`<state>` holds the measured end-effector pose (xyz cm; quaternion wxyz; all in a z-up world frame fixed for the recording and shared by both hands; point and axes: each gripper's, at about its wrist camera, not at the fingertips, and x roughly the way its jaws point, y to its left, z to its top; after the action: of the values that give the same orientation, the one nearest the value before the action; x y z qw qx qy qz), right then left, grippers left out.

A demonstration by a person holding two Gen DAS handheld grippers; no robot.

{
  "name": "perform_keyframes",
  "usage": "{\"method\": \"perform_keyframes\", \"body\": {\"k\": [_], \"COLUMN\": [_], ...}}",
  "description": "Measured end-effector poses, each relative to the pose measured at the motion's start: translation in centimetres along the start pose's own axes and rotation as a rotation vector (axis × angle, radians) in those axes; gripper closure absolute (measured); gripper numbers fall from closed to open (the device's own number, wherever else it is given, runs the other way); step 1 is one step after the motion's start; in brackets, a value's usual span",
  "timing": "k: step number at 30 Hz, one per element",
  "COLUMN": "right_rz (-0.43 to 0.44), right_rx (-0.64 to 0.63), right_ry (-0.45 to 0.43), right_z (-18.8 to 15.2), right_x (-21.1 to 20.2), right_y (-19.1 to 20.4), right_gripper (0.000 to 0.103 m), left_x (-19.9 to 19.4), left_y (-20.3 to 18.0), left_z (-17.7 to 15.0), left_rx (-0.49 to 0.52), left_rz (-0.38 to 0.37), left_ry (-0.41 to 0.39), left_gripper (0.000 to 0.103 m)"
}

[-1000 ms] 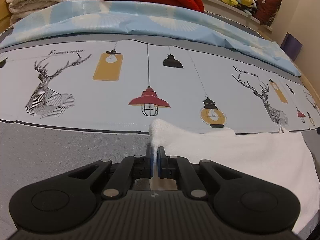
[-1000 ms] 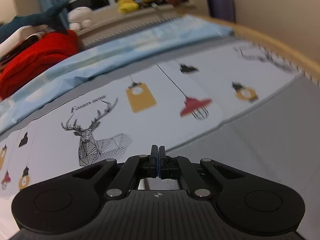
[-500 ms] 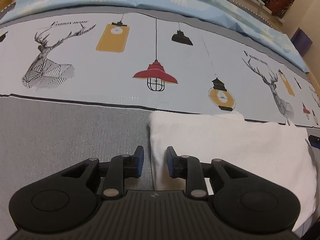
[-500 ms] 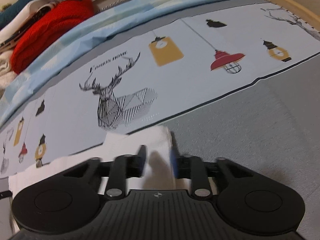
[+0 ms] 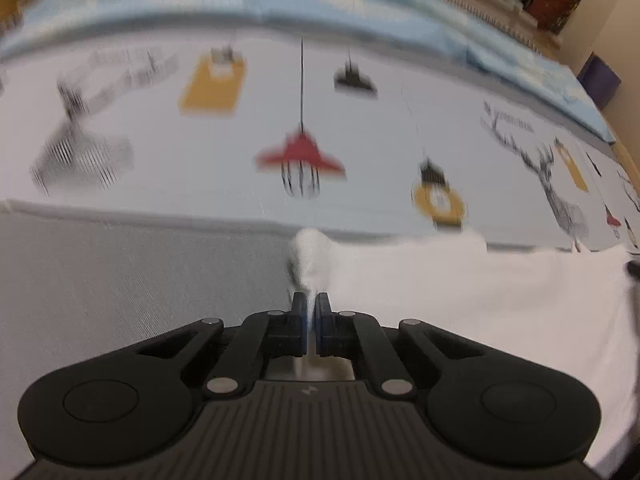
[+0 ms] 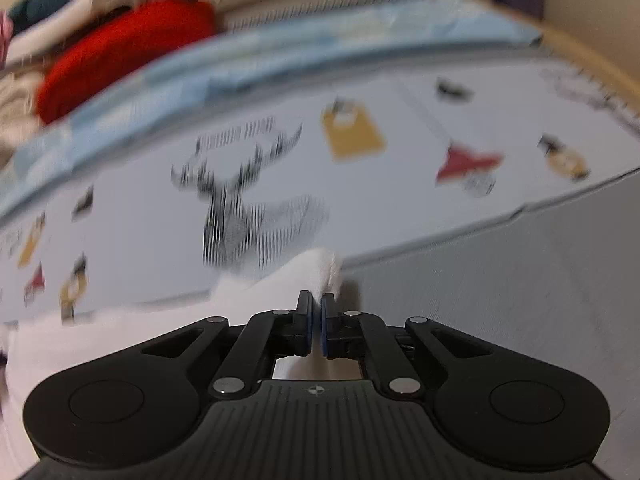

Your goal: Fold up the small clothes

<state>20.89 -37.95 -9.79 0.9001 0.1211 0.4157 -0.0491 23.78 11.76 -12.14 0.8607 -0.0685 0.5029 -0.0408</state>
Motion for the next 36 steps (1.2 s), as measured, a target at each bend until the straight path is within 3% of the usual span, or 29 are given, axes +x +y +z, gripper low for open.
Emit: {"method": "perform_keyframes", "body": {"k": [3, 5, 10, 13, 17, 21, 23, 25, 32, 34, 36], "right_rz": [0.012, -0.016, -0.073, -0.088, -0.051, -0.034, -0.056, -0.081, -0.136, -0.139, -0.14], "right_rx": [0.064, 0.064, 0.102, 0.054, 0.014, -0.036, -0.034, 0.0, 0.117, 0.161, 0.17], "right_ry": [-0.172, -0.228, -0.022, -0.006, 0.078, 0.196, 0.23, 0.255, 0.299, 0.302, 0.306], "right_z": [1.0, 1.2, 0.6, 0.4, -1.1, -3.7, -5.2, -6.8, -11.7, -12.6, -13.2], "right_x": [-2.8, -3.3, -0.5, -1.3, -3.3, -5.1, -6.1, -7.0, -9.1, -9.7, -10.0], "right_y": [-0.4, -0.5, -1.3, -1.1, -0.8, -0.3, -0.4, -1.0, -3.4, -3.9, -4.0], "right_gripper": [0.1, 0.1, 0.089, 0.08, 0.077, 0.067, 0.066, 0.066, 0.066, 0.066, 0.066], "left_x": [-2.4, -2.6, -2.1, -2.8, -4.1, -5.4, -6.0, -6.4, -5.7, -5.8, -5.9], "left_y": [-0.7, -1.3, -2.2, -1.8, -1.5, -1.8, -2.1, -2.0, 1.4, 1.6, 1.7], "left_z": [0.7, 0.7, 0.5, -0.2, -2.0, -4.6, -6.4, -8.2, -13.7, -14.5, -14.7], "left_rx": [0.034, 0.058, 0.095, 0.086, 0.073, 0.07, 0.072, 0.056, -0.182, -0.204, -0.198], "left_rz": [0.011, 0.027, 0.048, -0.008, -0.075, -0.092, -0.073, -0.047, -0.044, -0.039, -0.038], "left_ry": [-0.16, -0.197, -0.14, -0.113, 0.002, 0.104, 0.142, 0.168, 0.279, 0.272, 0.253], "left_gripper": [0.099, 0.099, 0.095, 0.094, 0.092, 0.073, 0.053, 0.048, 0.05, 0.051, 0.059]}}
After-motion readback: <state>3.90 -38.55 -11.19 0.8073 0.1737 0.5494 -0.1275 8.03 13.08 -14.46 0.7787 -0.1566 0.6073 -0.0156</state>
